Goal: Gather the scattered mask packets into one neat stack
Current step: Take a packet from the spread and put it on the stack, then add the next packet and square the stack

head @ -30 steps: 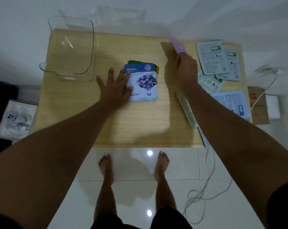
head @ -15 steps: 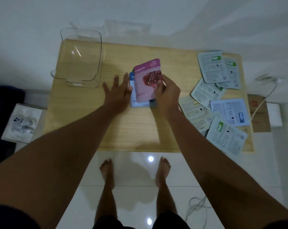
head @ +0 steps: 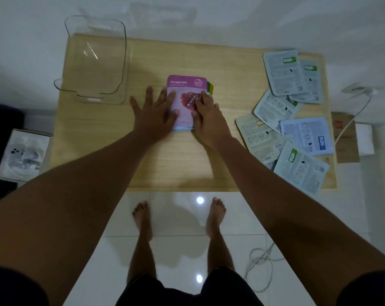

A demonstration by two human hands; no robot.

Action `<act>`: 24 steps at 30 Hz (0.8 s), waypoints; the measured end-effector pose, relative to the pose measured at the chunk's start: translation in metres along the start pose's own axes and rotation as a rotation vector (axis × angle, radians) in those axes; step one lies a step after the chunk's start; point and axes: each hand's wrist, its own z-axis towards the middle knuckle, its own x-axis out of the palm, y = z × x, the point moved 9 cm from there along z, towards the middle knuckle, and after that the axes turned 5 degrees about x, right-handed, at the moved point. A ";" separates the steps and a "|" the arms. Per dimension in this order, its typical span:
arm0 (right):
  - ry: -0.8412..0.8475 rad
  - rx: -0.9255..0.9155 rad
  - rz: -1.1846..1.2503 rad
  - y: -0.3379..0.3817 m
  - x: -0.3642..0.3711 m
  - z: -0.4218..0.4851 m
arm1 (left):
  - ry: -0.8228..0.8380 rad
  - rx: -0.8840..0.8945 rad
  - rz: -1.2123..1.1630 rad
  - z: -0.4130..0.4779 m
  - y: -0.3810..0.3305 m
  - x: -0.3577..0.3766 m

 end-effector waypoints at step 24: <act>-0.400 0.184 0.073 -0.059 -0.106 -0.059 | 0.025 0.009 -0.028 -0.003 -0.010 -0.001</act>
